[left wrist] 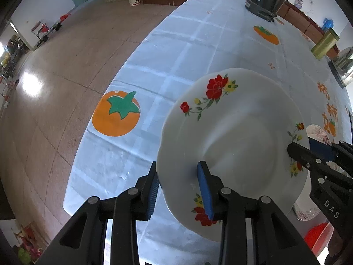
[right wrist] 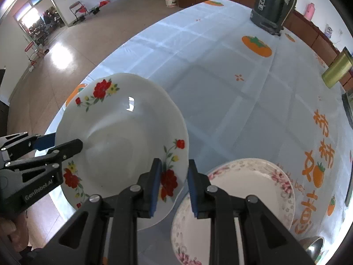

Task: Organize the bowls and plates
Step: 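Lift the red-flower plate with both tools and carry it toward the plate stack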

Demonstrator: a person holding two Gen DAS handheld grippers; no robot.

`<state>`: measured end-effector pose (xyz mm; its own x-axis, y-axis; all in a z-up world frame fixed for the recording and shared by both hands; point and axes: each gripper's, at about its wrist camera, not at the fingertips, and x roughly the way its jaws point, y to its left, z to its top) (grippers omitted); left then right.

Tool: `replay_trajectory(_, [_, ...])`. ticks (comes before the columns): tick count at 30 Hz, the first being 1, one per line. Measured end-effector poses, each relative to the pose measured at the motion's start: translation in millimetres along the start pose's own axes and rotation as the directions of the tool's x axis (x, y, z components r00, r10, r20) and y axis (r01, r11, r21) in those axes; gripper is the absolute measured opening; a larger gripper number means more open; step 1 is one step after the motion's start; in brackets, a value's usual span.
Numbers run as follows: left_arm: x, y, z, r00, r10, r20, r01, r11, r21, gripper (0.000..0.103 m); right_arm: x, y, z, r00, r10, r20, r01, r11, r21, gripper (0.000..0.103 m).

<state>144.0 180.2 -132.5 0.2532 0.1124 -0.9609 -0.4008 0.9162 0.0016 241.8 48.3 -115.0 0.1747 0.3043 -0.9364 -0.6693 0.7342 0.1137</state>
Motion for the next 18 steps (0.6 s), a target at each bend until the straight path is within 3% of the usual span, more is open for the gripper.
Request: replay_trajectory(18, [-16.7, -32.8, -12.8, 1.0, -0.016, 0.019, 0.014, 0.998, 0.058, 0.037, -30.0, -15.1, -33.2, 0.999, -0.03, 0.029, 0.029, 0.999, 0.044, 0.023])
